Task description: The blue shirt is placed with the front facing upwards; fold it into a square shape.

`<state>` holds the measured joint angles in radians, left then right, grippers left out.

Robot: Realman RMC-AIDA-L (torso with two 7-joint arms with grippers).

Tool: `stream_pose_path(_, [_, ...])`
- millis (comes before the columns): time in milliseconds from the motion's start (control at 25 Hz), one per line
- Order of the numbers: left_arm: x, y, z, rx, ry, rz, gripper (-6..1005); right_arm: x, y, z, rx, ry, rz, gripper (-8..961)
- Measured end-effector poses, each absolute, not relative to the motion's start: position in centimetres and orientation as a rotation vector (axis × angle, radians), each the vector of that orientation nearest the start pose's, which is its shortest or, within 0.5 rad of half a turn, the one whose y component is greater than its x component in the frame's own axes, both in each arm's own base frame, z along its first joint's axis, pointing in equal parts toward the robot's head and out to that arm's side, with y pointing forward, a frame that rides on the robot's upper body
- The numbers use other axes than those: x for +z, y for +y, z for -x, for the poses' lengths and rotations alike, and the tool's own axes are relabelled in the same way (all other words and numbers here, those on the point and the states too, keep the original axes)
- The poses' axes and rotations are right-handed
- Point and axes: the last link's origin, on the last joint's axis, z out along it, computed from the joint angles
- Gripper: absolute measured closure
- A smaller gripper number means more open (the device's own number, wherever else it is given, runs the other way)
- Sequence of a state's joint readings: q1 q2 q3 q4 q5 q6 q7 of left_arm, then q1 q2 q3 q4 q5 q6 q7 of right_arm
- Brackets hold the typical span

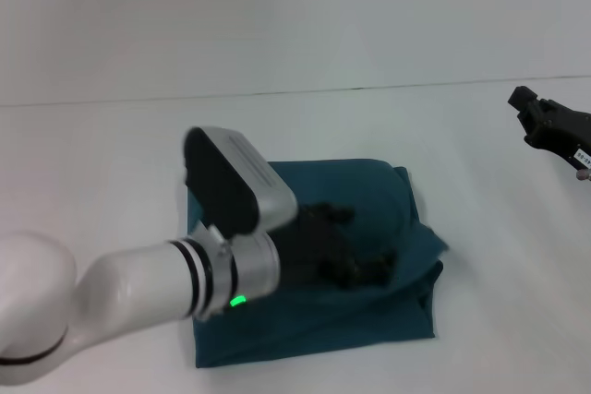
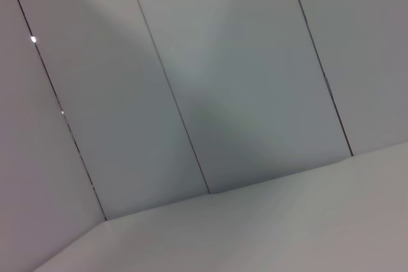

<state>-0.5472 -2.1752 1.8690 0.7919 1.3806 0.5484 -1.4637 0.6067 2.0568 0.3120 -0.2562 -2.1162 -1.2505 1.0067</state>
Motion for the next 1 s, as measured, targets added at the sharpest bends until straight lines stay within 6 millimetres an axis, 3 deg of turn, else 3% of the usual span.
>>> stream_pose_path(240, [-15.5, 32.4, 13.9, -0.505, -0.362, 2.764, 187, 2.5, 36.3, -32.8, 0.942, 0.879, 1.811, 871])
stream_pose_path(720, [-16.9, 30.3, 12.6, -0.563, -0.321, 2.844, 186, 2.6, 35.9, -33.3, 0.942, 0.893, 1.788, 864])
stream_pose_path(800, [-16.3, 30.6, 12.4, -0.599, -0.326, 2.819, 192, 2.7, 35.9, -33.3, 0.944, 0.892, 1.787, 862])
stream_pose_path(1000, [-12.2, 32.9, 12.9, -0.757, -0.335, 2.69, 224, 2.7, 35.9, -33.3, 0.945, 0.891, 1.786, 859])
